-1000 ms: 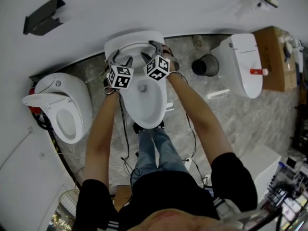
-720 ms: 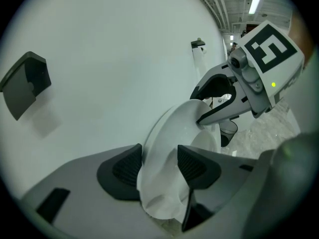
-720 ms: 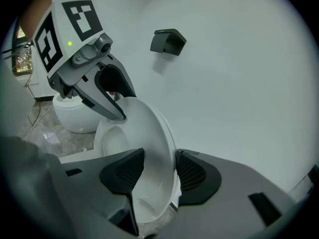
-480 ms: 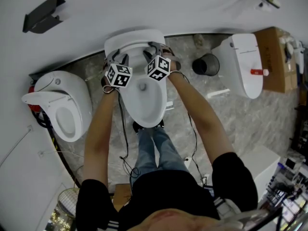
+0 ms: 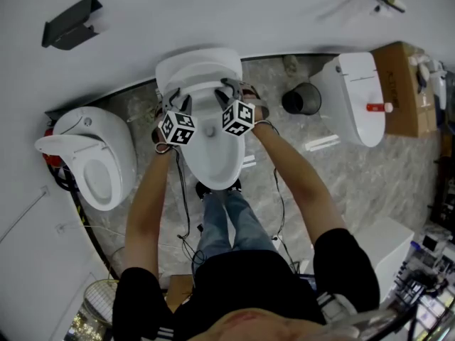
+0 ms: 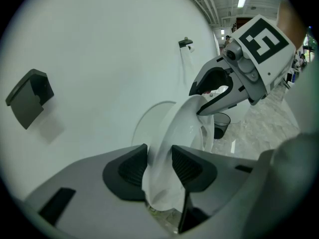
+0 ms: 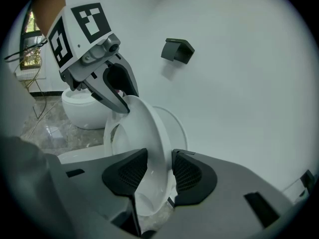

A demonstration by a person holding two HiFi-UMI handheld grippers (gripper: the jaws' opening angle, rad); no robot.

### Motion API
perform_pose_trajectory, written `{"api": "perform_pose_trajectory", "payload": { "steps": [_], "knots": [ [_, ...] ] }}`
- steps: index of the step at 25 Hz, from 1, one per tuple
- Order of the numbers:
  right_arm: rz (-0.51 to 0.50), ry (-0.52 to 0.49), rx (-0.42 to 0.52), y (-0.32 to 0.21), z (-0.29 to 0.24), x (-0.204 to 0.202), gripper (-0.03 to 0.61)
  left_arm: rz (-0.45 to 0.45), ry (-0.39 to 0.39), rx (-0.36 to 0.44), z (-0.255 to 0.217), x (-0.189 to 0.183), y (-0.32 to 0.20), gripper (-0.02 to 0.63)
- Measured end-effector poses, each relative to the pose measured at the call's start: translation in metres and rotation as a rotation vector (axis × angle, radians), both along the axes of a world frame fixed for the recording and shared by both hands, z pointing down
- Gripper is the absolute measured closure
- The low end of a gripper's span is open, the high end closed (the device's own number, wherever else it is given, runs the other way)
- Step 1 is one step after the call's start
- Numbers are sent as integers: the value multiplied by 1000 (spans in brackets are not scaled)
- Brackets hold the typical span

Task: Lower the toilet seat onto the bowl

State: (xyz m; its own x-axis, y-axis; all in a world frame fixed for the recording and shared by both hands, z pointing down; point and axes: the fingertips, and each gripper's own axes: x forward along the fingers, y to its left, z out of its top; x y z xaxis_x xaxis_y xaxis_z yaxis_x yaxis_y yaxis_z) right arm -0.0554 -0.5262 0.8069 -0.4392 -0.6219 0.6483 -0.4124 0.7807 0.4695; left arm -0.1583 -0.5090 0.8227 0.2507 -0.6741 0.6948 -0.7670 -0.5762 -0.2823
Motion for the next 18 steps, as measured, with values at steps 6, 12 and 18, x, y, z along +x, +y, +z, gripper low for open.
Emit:
{"api": "perform_pose_trajectory", "payload": {
  "steps": [6, 12, 18],
  "knots": [
    [-21, 7, 19, 33, -2, 4, 413, 8, 9, -4, -2, 4, 33, 459],
    [-53, 25, 22, 68, 0, 10, 420, 15, 5, -8, -1, 9, 67, 460],
    [-87, 46, 33, 105, 4, 15, 426, 34, 6, -24, 3, 14, 103, 462]
  ]
}}
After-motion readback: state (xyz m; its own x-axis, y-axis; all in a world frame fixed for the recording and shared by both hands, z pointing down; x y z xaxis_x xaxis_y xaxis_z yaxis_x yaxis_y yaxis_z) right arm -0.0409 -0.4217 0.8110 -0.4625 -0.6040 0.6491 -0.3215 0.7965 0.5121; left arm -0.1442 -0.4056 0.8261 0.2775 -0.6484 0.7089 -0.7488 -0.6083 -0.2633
